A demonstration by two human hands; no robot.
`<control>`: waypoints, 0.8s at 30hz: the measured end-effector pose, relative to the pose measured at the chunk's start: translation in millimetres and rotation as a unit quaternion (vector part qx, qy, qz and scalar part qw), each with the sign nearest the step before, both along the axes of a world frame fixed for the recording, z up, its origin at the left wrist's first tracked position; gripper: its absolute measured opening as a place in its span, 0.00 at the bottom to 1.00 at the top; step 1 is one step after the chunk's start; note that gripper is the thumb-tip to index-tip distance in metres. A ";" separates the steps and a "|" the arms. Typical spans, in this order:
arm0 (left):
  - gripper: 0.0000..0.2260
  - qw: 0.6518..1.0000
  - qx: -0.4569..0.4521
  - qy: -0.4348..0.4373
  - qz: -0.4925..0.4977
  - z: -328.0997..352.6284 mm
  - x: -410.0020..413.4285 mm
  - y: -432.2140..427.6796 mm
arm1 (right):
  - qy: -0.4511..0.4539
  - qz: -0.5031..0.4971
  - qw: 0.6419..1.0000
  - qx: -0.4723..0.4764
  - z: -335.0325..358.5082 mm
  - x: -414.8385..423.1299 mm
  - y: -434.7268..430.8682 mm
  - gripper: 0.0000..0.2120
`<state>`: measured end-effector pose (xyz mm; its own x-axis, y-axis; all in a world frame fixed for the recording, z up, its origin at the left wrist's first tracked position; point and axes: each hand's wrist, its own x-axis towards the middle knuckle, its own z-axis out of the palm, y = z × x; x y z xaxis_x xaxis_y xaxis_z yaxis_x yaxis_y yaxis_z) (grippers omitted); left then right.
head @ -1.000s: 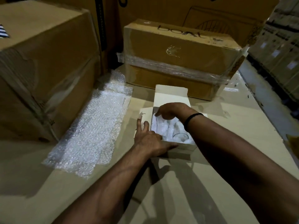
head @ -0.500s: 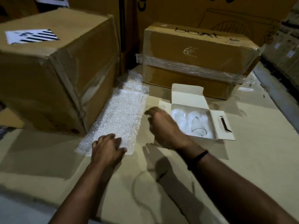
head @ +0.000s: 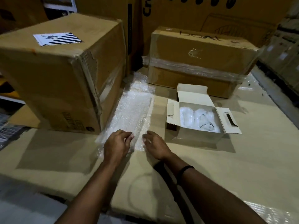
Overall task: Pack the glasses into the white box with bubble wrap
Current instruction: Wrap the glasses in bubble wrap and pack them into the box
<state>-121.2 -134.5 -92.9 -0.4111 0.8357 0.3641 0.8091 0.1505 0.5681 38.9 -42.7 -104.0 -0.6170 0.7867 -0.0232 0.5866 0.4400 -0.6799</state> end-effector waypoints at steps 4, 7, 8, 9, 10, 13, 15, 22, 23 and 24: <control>0.14 0.998 0.015 0.007 -0.064 -7.1 25.1 -16.0 | 0.153 -0.188 0.965 -0.103 14.5 -4.7 10.9 0.24; 0.14 0.993 0.012 -0.005 -0.115 -8.1 37.6 -22.3 | 0.161 -0.196 0.940 -0.229 33.1 -13.6 17.5 0.23; 0.15 0.991 0.004 -0.012 -0.136 -7.2 38.9 -23.2 | 0.148 -0.186 0.939 -0.250 34.9 -15.1 19.7 0.16; 0.16 0.988 -0.001 -0.017 -0.156 -6.6 38.1 -23.0 | 0.125 -0.176 0.945 -0.246 37.6 -14.0 21.0 0.09; 0.18 0.985 -0.003 -0.021 -0.168 -6.0 35.8 -23.1 | 0.088 -0.169 0.955 -0.228 37.5 -10.5 23.5 0.04; 0.19 0.985 0.006 -0.022 -0.169 -4.4 20.3 -23.9 | -0.007 -0.127 0.973 -0.191 48.8 11.1 28.2 0.08; 0.18 0.982 0.002 -0.001 -0.188 -5.8 13.8 -24.0 | -0.063 -0.073 0.979 -0.181 55.7 36.0 30.9 0.08; 0.20 0.965 -0.025 0.072 -0.252 -10.5 57.9 -5.7 | -0.234 0.038 0.954 -0.186 88.8 116.1 35.4 0.15; 0.20 0.968 -0.026 0.075 -0.238 -10.8 66.3 -2.0 | -0.254 0.036 0.950 -0.180 91.9 125.9 38.0 0.17; 0.19 0.972 -0.029 0.075 -0.221 -10.9 75.1 1.1 | -0.278 0.031 0.945 -0.168 94.6 136.7 40.1 0.18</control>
<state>-46.0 -133.4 -103.8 0.0470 0.9397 0.3389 0.8754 -0.2021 0.4391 175.5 -2.5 -9.4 -0.4813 0.6399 -0.5991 0.8741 0.2994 -0.3825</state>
